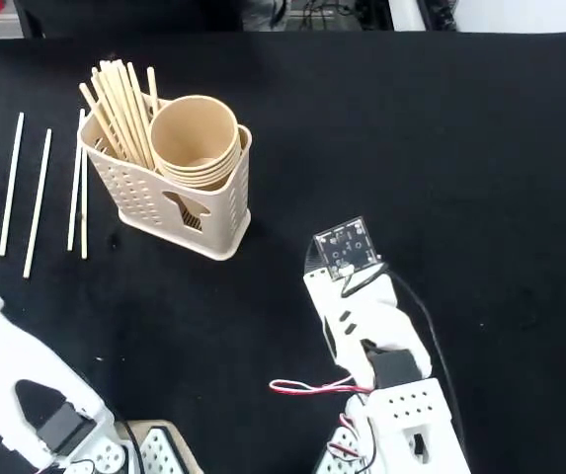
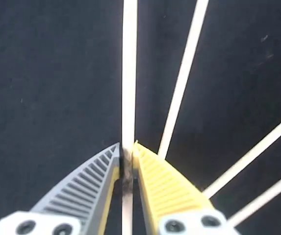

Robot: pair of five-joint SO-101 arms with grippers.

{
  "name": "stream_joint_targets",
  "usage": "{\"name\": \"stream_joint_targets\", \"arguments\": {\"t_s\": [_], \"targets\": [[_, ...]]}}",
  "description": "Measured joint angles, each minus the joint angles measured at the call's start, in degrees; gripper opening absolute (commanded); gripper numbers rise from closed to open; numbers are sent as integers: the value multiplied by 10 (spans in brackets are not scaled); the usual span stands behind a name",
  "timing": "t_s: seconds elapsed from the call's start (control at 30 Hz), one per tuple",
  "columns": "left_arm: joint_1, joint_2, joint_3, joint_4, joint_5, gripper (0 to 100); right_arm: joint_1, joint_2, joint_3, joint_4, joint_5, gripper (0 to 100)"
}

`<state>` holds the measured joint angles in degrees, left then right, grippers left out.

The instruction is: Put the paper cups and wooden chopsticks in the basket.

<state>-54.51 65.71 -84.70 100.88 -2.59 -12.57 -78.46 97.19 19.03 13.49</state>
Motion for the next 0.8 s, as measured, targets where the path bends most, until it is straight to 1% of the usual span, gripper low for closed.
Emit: {"name": "stream_joint_targets", "arguments": {"t_s": [0.2,0.4,0.47,0.57,0.67,0.8], "targets": [[-1,-137,218,0,1,30,0,0,0,0,0,16],[10,-332,436,-2,-6,30,0,0,0,0,0,16],[12,-406,505,-15,-11,30,0,0,0,0,0,16],[18,-524,624,-66,-14,30,0,0,0,0,0,16],[33,-657,781,-154,-15,30,0,0,0,0,0,16],[69,-855,993,-293,-16,29,0,0,0,0,0,16]]}}
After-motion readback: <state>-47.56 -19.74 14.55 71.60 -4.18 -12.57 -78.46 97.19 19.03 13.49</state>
